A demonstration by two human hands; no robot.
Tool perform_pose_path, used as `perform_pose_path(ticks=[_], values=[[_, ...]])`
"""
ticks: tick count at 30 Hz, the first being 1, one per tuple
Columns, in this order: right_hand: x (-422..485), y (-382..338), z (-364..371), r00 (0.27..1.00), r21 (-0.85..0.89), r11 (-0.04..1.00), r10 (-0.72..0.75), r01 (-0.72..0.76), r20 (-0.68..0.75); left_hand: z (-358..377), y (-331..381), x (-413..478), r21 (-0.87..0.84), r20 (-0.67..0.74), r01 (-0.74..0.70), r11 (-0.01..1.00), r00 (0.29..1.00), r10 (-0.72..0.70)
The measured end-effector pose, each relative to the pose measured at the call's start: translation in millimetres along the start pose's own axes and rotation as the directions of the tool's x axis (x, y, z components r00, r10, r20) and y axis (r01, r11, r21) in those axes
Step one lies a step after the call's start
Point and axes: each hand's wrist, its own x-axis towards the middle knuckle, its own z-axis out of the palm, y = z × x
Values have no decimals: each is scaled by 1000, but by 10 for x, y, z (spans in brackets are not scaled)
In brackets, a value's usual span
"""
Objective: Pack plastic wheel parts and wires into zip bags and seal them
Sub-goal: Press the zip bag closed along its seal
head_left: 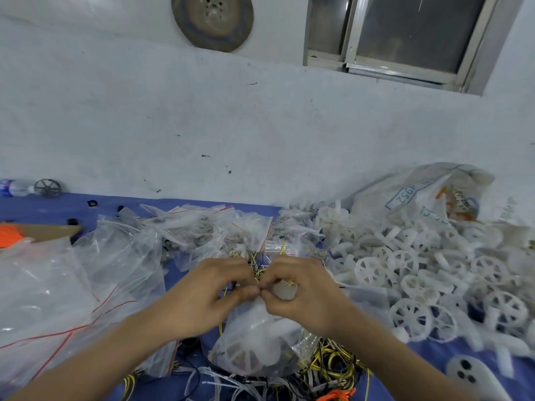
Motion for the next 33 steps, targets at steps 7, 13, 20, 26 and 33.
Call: perform_pose_path(ticks=[7,13,20,26,33], values=[[-51,97,-92,994,26,994,104,-105,39,-14,6,24,58,-30,-1,998,1000,2],[-108,132,-110,994,25,994,109,-109,-7,60,57,60,40,-49,22,999,999,-20],[-223,194,-150,991,36,990,135,-134,-25,93,39,20,41,-89,52,998,995,-48],[-280,179,-122,992,103,988,120,-117,-27,106,44,-12,77,-80,21,997,997,-15],[-291,182,-55,995,47,998,54,-50,-82,156,64,-15,15,-37,14,1000,999,-13]])
